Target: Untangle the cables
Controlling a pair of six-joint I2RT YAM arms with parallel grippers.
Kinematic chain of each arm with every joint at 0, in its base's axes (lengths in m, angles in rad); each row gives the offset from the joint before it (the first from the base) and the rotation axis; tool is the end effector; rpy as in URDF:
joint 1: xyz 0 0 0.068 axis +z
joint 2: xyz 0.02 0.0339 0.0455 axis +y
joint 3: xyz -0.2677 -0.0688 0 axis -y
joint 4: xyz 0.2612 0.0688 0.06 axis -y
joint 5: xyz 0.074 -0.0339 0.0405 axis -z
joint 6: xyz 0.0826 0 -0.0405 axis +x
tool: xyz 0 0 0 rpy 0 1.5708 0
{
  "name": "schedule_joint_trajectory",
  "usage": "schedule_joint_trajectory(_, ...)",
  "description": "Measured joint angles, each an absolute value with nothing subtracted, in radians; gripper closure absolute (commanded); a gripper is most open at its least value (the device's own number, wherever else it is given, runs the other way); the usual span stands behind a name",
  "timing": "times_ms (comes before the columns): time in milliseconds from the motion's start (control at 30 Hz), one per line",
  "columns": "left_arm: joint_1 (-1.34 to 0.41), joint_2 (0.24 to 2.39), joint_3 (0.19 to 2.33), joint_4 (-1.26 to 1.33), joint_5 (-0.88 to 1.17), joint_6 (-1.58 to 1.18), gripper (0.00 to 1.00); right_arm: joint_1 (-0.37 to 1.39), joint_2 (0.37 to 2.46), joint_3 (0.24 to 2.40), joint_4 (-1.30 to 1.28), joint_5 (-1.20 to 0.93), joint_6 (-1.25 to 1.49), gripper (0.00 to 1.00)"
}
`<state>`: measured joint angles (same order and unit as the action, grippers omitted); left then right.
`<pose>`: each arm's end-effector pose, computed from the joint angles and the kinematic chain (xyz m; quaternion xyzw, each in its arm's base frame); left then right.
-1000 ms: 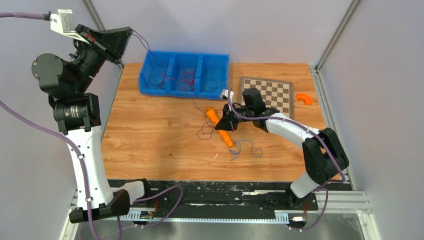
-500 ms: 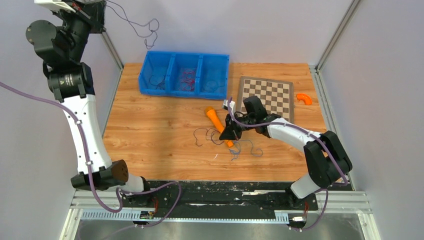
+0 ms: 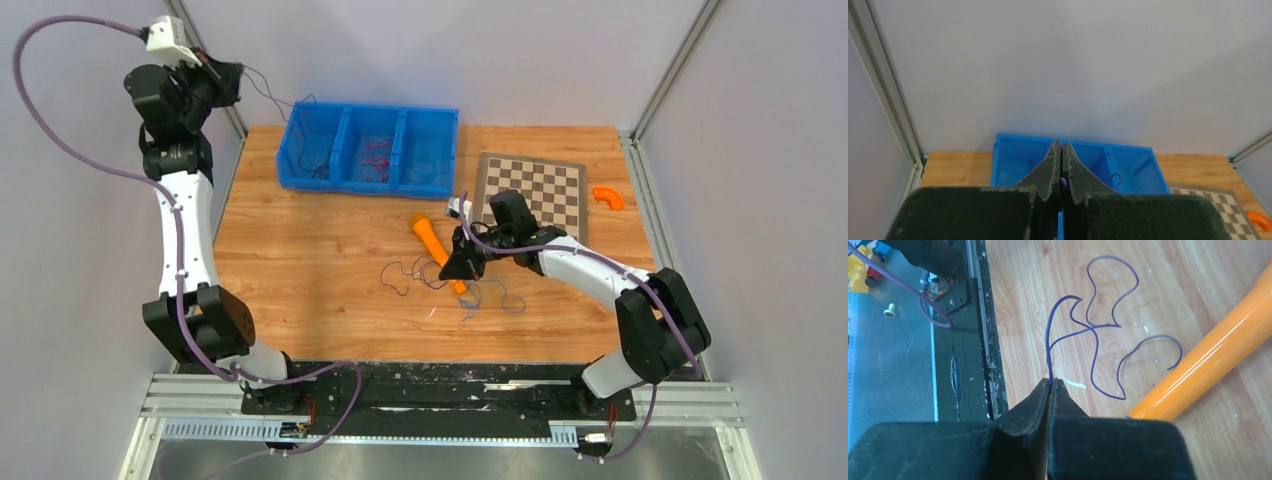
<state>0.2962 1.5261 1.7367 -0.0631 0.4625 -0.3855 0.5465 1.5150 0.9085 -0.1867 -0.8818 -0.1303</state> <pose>0.3907 0.0807 0.5159 -0.0489 0.6571 -0.1824 0.7297 0.2596 0.2325 0.1910 -0.4304 0.7357 0.4572 0.2538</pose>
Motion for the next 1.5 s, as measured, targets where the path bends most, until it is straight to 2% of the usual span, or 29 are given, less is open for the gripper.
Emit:
schedule_joint_trajectory(133, 0.296, 1.575, 1.652, -0.015, 0.442, -0.327, 1.0, 0.546, 1.499, 0.95, -0.187, -0.894, -0.122, 1.0)
schedule_joint_trajectory(333, 0.287, 1.726, 1.636, 0.057, 0.401, -0.256, 1.0, 0.546, 1.498, 1.011, -0.215, -0.91, -0.113, 1.0)
schedule_joint_trajectory(533, 0.238, 1.947, 1.724, 0.109, 0.31, -0.152, 1.0, 0.546, 1.524, 1.06, -0.251, -0.926, -0.114, 1.0)
schedule_joint_trajectory(600, 0.209, 2.017, 1.768, 0.124, 0.274, -0.101, 0.96, 0.546, 1.539, 1.077, -0.264, -0.927, -0.114, 1.0)
schedule_joint_trajectory(633, 0.188, 2.057, 1.795, 0.137, 0.247, -0.067, 0.83, 0.546, 1.547, 1.085, -0.273, -0.928, -0.114, 1.0)
schedule_joint_trajectory(667, 0.168, 2.093, 1.818, 0.145, 0.229, -0.033, 0.75, 0.546, 1.556, 1.095, -0.28, -0.928, -0.115, 1.0)
schedule_joint_trajectory(700, 0.146, 2.125, 1.839, 0.148, 0.214, 0.002, 0.55, 0.546, 1.567, 1.108, -0.289, -0.93, -0.115, 1.0)
schedule_joint_trajectory(733, 0.125, 2.156, 1.859, 0.141, 0.202, 0.03, 0.42, 0.546, 1.575, 1.119, -0.297, -0.93, -0.114, 1.0)
schedule_joint_trajectory(933, 0.069, 2.201, 1.905, -0.002, 0.184, 0.098, 0.05, 0.546, 1.594, 1.185, -0.32, -0.938, -0.114, 1.0)
schedule_joint_trajectory(1000, 0.081, 2.167, 1.905, -0.073, 0.21, 0.096, 0.01, 0.546, 1.594, 1.209, -0.323, -0.941, -0.109, 1.0)
schedule_joint_trajectory(1167, 0.155, 1.948, 1.864, -0.251, 0.411, 0.09, 0.0, 0.546, 1.566, 1.236, -0.328, -0.945, -0.091, 1.0)
schedule_joint_trajectory(1333, 0.204, 1.469, 1.568, -0.29, 0.771, 0.119, 0.0, 0.546, 1.517, 1.284, -0.339, -0.955, -0.069, 1.0)
schedule_joint_trajectory(1500, 0.074, 1.09, 1.236, -0.269, 1.008, 0.147, 0.0, 0.546, 1.492, 1.373, -0.338, -0.991, -0.052, 1.0)
